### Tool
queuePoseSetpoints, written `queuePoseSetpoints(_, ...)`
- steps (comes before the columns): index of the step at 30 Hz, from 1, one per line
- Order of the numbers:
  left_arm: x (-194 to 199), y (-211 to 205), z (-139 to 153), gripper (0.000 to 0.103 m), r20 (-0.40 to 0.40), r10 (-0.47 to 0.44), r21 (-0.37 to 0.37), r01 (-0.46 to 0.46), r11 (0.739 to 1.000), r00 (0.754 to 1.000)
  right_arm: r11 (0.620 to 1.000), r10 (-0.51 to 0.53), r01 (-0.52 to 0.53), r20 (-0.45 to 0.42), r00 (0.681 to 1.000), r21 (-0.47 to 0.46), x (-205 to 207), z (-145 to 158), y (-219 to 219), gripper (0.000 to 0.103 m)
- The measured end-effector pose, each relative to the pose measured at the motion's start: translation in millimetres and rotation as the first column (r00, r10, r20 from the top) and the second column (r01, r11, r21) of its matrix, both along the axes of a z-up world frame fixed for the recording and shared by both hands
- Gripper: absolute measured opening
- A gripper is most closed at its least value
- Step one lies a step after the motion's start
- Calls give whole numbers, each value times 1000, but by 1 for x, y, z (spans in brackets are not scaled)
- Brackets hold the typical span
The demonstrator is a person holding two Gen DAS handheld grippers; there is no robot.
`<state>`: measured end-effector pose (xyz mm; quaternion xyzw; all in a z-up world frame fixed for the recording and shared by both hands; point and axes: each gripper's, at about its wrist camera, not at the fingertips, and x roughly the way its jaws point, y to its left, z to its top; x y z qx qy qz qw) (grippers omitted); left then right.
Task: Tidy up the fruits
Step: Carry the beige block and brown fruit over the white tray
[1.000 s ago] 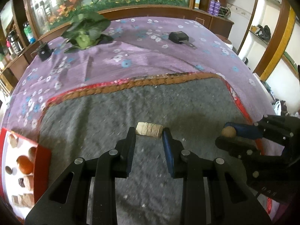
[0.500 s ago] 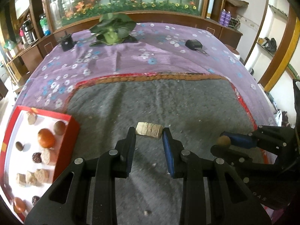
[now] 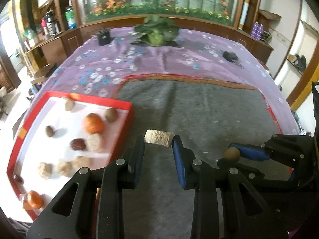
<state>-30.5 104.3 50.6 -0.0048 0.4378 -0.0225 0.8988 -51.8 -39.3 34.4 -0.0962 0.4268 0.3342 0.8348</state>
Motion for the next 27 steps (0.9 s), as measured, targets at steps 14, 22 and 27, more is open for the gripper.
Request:
queuePoseSetpoints(14, -18, 103, 9, 28, 24, 221, 24, -222, 975, 975, 979, 205, -205, 26, 979, 13, -4, 18, 111, 23)
queuePoseSetpoints(22, -12, 154, 2, 28, 4, 326, 25, -326, 945, 945, 962, 272, -271, -9, 962, 22, 1, 13, 154, 23)
queuePoseSetpoints(27, -8, 171, -7, 28, -21, 364, 16, -363, 932, 931, 949, 317, -316, -40, 948, 8, -2, 4, 171, 23)
